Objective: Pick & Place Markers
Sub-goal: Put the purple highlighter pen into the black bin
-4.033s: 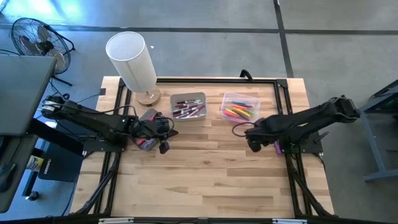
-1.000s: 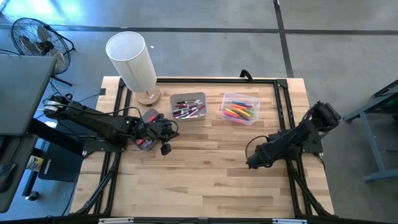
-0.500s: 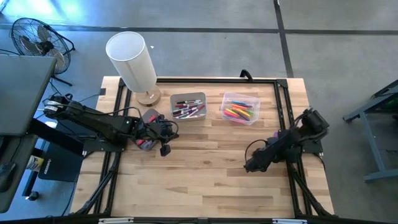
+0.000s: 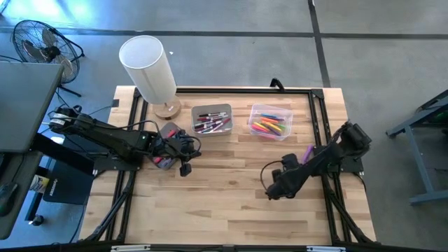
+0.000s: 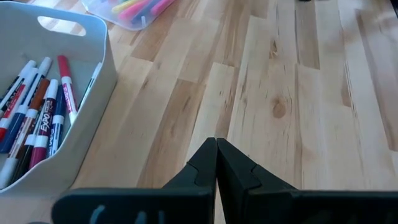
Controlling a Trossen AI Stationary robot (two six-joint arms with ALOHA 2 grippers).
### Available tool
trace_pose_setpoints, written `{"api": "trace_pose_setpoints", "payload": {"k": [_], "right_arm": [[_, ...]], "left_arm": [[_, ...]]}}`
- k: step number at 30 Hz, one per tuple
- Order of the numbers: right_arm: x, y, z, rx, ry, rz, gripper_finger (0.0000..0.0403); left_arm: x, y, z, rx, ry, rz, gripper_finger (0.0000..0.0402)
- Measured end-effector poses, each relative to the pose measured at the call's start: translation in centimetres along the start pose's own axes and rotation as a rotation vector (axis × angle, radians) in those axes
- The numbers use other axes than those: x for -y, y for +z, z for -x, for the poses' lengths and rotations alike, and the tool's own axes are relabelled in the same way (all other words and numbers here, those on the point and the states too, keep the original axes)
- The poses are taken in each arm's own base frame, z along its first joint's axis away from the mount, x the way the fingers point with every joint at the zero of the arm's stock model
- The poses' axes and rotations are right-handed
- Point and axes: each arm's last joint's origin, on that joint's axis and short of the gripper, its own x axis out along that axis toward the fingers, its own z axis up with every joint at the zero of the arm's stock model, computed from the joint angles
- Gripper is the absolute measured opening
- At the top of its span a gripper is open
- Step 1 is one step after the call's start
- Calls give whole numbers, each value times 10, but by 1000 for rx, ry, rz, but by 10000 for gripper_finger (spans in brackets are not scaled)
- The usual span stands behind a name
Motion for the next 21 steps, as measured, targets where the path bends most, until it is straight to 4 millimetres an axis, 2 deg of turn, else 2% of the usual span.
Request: {"api": "trace_pose_setpoints", "payload": {"k": [5,9,13,18,21], "right_arm": [[5,22,49,63,150,112,0],[13,46,72,59,243,236,2],[19,71,76,2,276,474,17],[20,95,67,-143,278,843,57],[19,107,60,-170,278,1016,86]], "left_arm": [[0,0,0,3,5,-1,1],[0,1,0,10,8,-30,1],[0,1,0,10,8,-33,1],[0,1,0,10,8,-32,1],[0,1,0,10,9,-23,1]]}}
